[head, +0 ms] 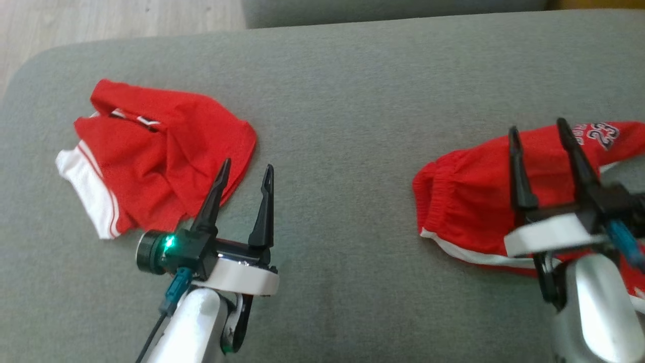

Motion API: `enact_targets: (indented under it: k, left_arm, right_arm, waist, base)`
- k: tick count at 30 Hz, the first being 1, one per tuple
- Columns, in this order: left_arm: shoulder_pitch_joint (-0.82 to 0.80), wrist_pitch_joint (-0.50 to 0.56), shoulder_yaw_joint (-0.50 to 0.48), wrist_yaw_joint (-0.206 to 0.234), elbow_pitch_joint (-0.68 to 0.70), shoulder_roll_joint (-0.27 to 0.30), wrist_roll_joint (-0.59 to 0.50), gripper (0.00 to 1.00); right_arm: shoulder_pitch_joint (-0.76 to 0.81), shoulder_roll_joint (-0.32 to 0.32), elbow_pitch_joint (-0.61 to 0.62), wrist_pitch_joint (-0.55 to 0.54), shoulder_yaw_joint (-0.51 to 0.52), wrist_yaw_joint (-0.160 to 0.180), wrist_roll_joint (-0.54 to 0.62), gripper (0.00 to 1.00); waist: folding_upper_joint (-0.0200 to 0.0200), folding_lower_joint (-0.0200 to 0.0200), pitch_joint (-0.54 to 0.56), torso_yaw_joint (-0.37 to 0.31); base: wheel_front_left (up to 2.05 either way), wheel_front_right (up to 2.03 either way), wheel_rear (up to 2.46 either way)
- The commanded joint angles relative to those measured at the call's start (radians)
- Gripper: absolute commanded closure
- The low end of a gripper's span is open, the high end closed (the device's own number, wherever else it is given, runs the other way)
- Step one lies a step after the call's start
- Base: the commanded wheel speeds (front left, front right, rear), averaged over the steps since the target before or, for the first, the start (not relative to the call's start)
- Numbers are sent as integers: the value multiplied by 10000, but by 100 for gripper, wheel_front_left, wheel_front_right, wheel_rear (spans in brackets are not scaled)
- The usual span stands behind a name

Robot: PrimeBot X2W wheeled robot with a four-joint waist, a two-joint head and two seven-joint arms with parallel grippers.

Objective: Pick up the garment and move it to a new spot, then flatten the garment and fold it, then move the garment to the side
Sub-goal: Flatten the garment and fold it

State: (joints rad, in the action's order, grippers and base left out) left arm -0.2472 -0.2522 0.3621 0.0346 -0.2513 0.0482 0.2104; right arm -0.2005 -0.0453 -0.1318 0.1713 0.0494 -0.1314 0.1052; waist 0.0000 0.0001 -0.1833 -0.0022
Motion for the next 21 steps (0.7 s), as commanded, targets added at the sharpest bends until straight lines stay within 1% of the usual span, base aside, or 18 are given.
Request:
enact_targets:
  k: [1,3,6,9,13,16,21]
  left_arm:
    - [-382,-95,-208,7,293,20,-18,0]
    - [-405,-95,-187,23,288,20,11,0]
    - [-427,-95,-115,39,285,20,74,0]
    - [-443,-95,-16,78,290,20,153,0]
    - [-453,-95,61,146,320,20,233,0]
    - [-459,-95,68,169,332,20,266,0]
    - [-471,-95,60,198,378,20,277,0]
  right_arm:
    - [-486,-50,149,-284,-280,7,99,0]
    - [-782,-50,-227,-957,-349,7,137,0]
    - [-1166,-50,-1002,-2244,-251,7,238,0]
    - [-1352,-50,-1851,-3584,1,7,634,0]
    - [-1353,-50,-2755,-5088,462,7,1278,0]
    - [-1344,-49,-3202,-5605,628,7,1052,0]
    - [-1395,-49,-3553,-5720,585,7,735,0]
  waist:
    - [0,-1,-90,122]
    - [0,-1,-147,212]
    - [0,-1,-183,330]
    - [0,-1,-203,435]
    - [0,-1,-223,527]
    - [0,-1,-254,577]
    - [0,-1,-361,594]
  base:
    - [0,0,0]
    - [0,0,0]
    - [0,0,0]
    - [0,0,0]
    - [0,0,0]
    - [0,0,0]
    - [0,0,0]
